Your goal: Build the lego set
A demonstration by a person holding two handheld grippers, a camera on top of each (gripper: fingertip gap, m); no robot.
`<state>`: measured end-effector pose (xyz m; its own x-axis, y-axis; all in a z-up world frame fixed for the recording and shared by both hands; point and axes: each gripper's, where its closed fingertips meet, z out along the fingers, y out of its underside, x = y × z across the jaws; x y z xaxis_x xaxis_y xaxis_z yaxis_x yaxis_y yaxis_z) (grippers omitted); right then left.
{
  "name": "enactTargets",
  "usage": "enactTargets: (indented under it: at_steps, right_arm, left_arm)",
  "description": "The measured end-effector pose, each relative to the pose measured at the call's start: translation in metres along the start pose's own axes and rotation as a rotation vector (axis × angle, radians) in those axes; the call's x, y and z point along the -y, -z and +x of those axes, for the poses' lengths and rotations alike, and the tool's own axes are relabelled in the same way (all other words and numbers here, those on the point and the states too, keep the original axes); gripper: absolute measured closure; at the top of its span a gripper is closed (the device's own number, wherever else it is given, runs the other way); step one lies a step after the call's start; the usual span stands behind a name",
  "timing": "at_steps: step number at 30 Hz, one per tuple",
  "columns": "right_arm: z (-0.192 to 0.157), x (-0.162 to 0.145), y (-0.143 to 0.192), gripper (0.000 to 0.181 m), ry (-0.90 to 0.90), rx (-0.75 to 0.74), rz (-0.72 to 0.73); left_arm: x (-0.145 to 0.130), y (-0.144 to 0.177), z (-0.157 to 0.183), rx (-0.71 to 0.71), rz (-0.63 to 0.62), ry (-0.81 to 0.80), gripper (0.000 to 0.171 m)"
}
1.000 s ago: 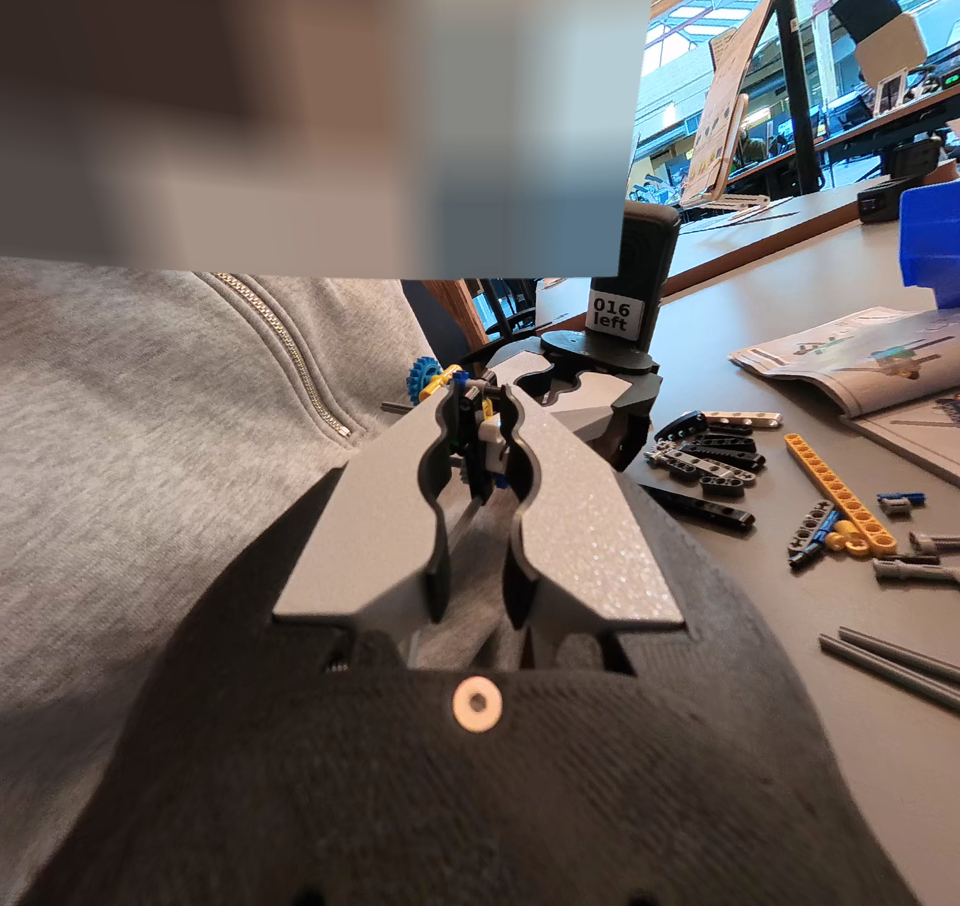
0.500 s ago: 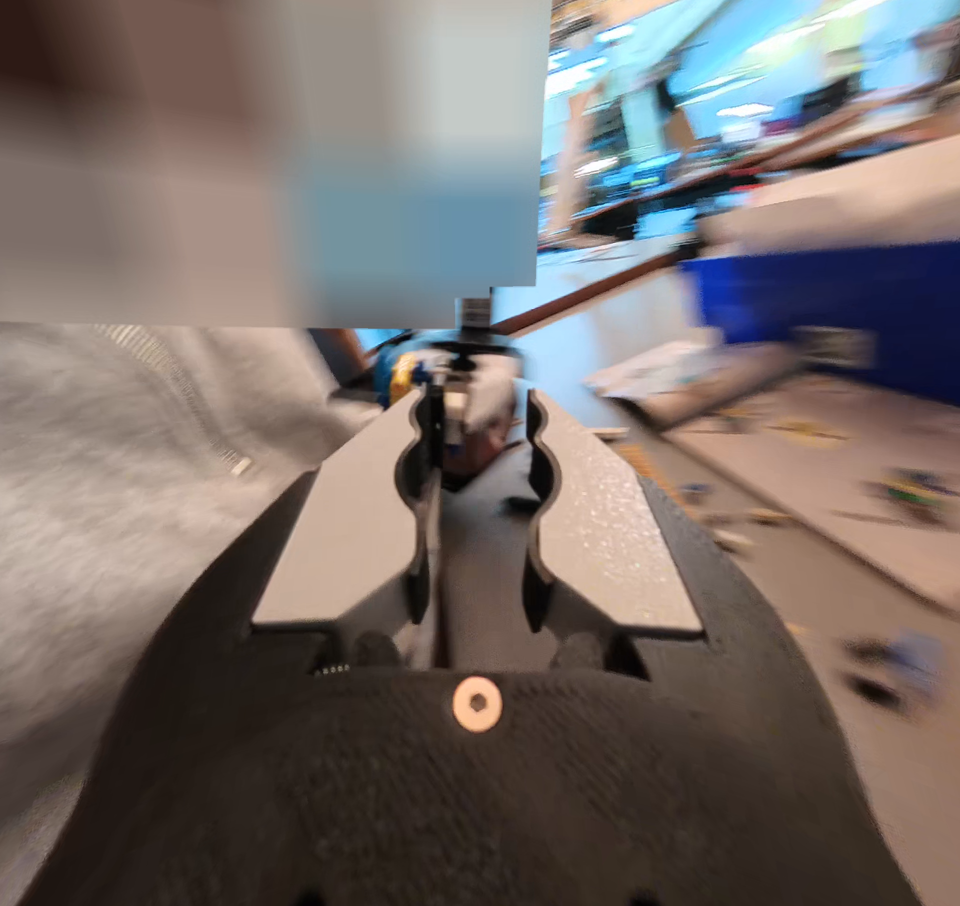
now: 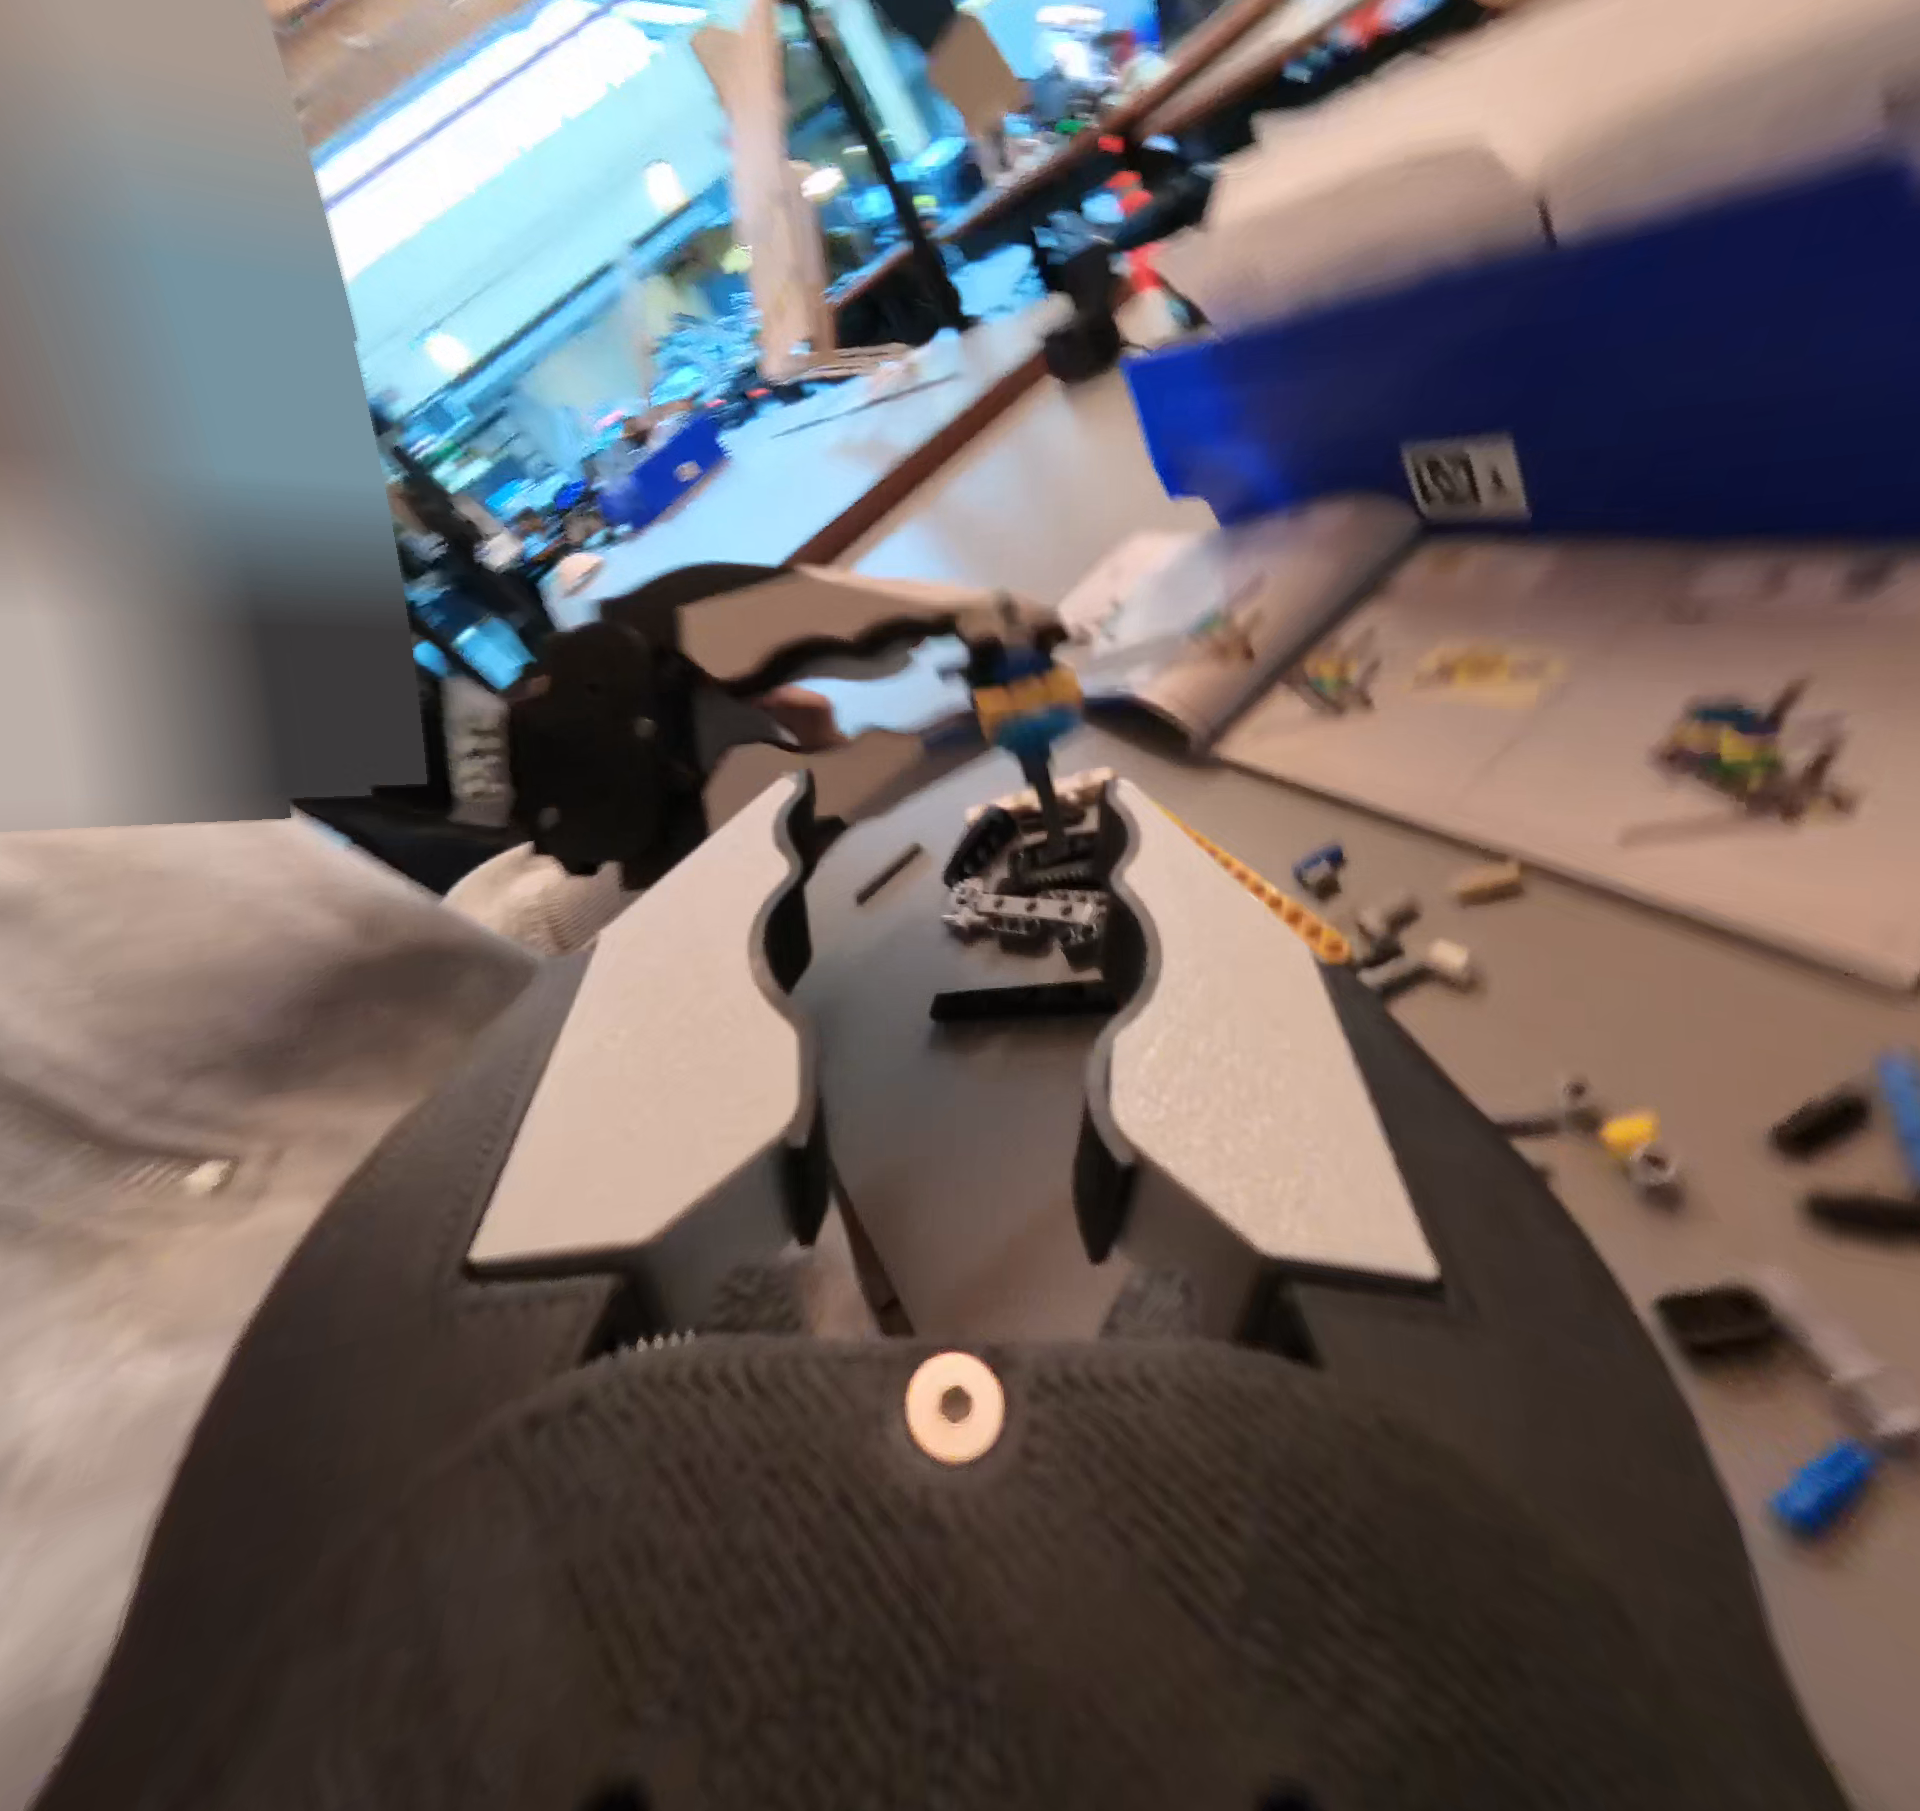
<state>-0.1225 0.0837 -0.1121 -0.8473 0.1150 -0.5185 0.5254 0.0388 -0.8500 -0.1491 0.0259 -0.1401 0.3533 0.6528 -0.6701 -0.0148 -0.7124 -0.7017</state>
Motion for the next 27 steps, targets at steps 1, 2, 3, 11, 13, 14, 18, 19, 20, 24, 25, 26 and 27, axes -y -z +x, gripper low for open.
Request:
enactTargets:
  at_steps: [1,2,3,11,13,14,18,19,20,24,25,26,27]
  right_arm:
    - [0.003,-0.003,-0.002,0.131,-0.023,-0.022,0.008]
    - [0.006,-0.004,-0.003,0.133,-0.057,-0.038,0.03]
    - [0.006,-0.002,-0.004,0.137,-0.098,-0.036,0.064]
    - [0.018,0.011,-0.004,0.15,-0.29,0.009,0.158]
    - [0.02,0.013,-0.007,0.145,-0.373,0.074,0.097]
    - [0.019,0.015,-0.008,0.141,-0.42,0.124,0.06]
    - [0.01,0.02,-0.009,0.154,-0.533,0.299,-0.137]
    - [0.009,0.017,-0.01,0.154,-0.533,0.311,-0.197]
    - [0.007,0.012,-0.011,0.155,-0.528,0.319,-0.264]
    - [0.003,-0.003,-0.01,0.156,-0.51,0.323,-0.445]
    - [0.004,-0.005,-0.01,0.156,-0.508,0.317,-0.461]
    - [0.004,-0.007,-0.009,0.158,-0.508,0.313,-0.475]
    - [0.005,-0.009,-0.008,0.16,-0.506,0.312,-0.493]
  left_arm:
    - [-0.001,0.001,-0.004,0.036,-0.005,-0.024,0.152]
    - [-0.001,0.001,-0.008,0.072,-0.011,-0.062,0.152]
    - [-0.001,0.002,-0.009,0.101,-0.022,-0.107,0.152]
    - [0.004,0.001,-0.001,0.197,-0.032,-0.378,0.151]
    - [0.008,0.001,0.0,0.227,-0.017,-0.464,0.152]
    - [0.01,0.002,0.001,0.232,-0.005,-0.505,0.151]
    - [0.022,0.004,0.011,0.224,0.07,-0.658,0.152]
    - [0.024,0.004,0.013,0.223,0.085,-0.692,0.152]
    - [0.026,0.004,0.014,0.216,0.097,-0.715,0.152]
    - [0.03,0.007,0.017,0.207,0.127,-0.739,0.152]
    - [0.031,0.008,0.018,0.201,0.136,-0.747,0.152]
    - [0.032,0.009,0.02,0.2,0.143,-0.758,0.152]
    - [0.032,0.009,0.021,0.197,0.14,-0.766,0.152]
